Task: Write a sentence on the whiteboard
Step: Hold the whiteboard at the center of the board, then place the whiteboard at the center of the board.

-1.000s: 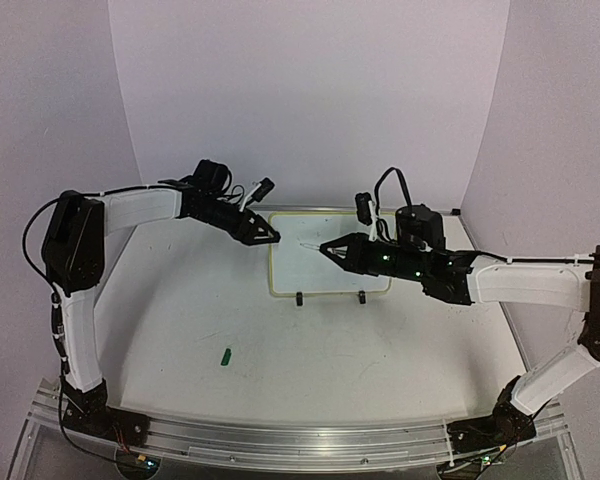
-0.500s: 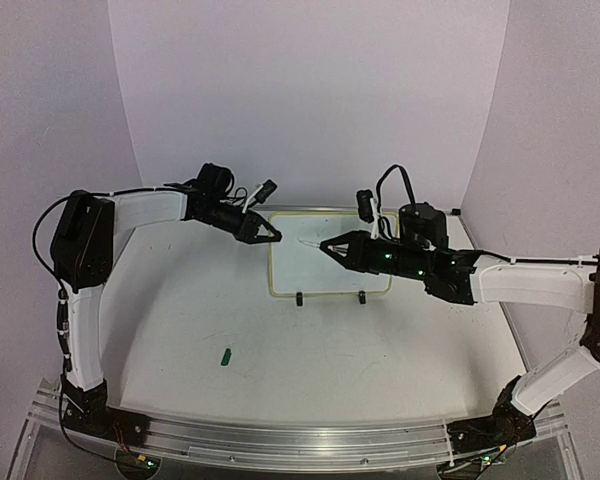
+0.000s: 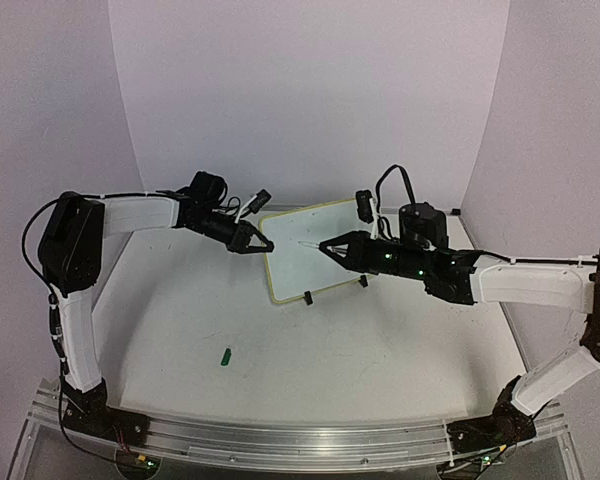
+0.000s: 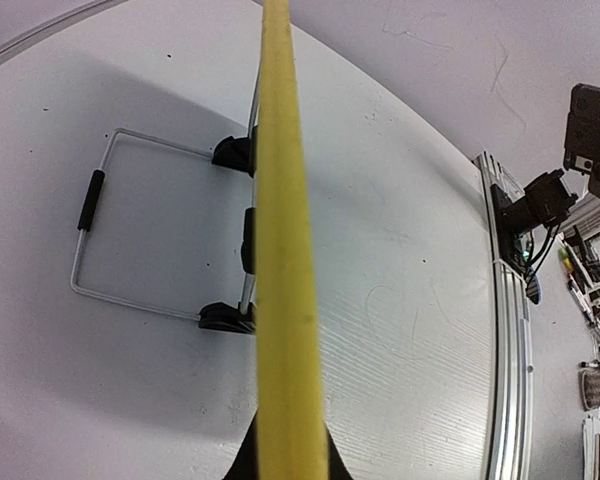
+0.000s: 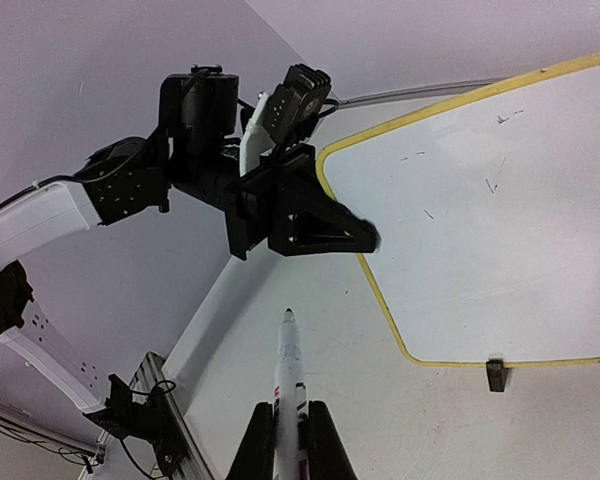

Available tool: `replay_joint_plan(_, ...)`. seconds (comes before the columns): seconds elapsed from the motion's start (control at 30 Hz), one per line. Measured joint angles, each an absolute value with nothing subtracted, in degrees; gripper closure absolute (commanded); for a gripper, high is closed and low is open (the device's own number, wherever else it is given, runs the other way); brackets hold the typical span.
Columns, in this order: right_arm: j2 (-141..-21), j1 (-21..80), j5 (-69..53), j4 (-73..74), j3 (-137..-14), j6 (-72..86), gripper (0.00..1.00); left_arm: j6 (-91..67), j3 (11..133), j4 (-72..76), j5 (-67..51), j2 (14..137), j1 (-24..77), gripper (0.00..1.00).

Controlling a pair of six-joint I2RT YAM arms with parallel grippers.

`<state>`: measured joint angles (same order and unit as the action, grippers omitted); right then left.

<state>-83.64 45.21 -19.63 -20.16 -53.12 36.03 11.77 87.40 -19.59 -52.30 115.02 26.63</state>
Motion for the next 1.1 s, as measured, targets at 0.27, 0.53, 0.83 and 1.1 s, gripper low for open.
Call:
replay_joint_plan(0.27, -83.61, 45.21, -20.36, -21.3, -51.93, 36.27, 1.0, 9.4, 80.23, -16.34, -51.49, 110.16, 26.5, 1.0)
replay_joint_plan(0.53, -83.46, 45.21, -20.47, -21.59, -50.48, 36.56, 1.0, 2.02, 71.82, -5.55, -47.74, 106.23, 28.72, 1.0)
replay_joint_plan(0.83, -82.65, 45.21, -20.3, -22.69, -50.1, 36.89, 1.0, -2.82, 70.44, 0.73, -43.7, 106.1, 30.75, 1.0)
replay_joint_plan(1.1, -82.91, 44.97, -20.47, -23.05, -49.9, 37.09, 1.0, -3.54, 71.64, 1.58, -43.06, 107.48, 31.5, 1.0)
